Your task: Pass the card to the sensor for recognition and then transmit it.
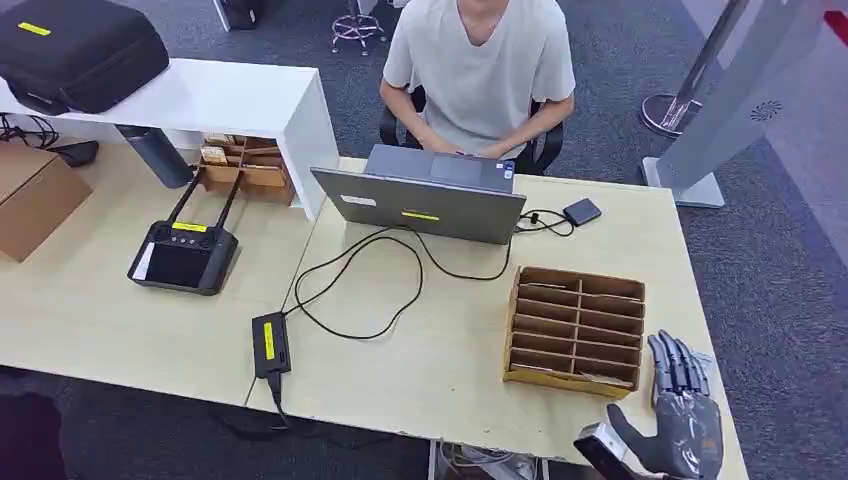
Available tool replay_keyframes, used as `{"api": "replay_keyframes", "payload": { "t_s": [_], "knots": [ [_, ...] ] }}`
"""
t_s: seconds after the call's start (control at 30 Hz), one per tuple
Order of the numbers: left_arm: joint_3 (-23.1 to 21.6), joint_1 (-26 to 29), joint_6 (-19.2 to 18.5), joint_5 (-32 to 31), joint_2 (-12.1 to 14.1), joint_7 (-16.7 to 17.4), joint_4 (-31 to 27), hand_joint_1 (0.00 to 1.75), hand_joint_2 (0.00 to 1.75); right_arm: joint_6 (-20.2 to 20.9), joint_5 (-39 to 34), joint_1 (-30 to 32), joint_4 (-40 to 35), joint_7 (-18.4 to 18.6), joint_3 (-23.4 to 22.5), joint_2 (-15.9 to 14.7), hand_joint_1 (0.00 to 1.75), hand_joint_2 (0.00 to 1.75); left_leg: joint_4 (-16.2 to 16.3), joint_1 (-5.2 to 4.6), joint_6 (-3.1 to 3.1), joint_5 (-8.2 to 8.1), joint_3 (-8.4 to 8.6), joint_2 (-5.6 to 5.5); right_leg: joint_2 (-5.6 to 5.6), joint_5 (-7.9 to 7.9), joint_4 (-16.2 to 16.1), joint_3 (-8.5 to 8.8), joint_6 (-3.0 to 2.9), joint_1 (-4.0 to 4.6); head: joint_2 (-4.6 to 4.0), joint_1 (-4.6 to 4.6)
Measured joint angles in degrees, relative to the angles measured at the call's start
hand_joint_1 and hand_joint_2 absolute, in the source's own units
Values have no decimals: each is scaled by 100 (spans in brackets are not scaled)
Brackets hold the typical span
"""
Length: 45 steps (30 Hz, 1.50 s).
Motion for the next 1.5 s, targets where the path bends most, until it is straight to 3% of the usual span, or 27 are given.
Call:
{"api": "replay_keyframes", "payload": {
  "t_s": [0.47, 0.7, 1.5],
  "knots": [
    [0, -28, -57, -35, -2, 22, 0, 0, 0, -4, -81, -7, -13, 26, 457, -116, 0, 175, 0, 0, 0, 0, -1, 0, 0, 0, 0, 0, 0, 0, 0, 0],
    [0, -60, -135, -103, -2, 37, 7, 0, 0, -4, 26, -112, 94, 323, 575, -199, 0, 175, 0, 0, 0, 0, 0, -1, 0, 0, 0, 0, 0, 0, 0, 0],
    [0, -74, -221, -227, -11, 59, 61, 0, 0, -7, 140, -337, 1038, 304, -8, -258, 0, 175, 0, 0, 0, 0, 0, -1, 0, 0, 0, 0, 0, 0, 0, 0]
  ]
}}
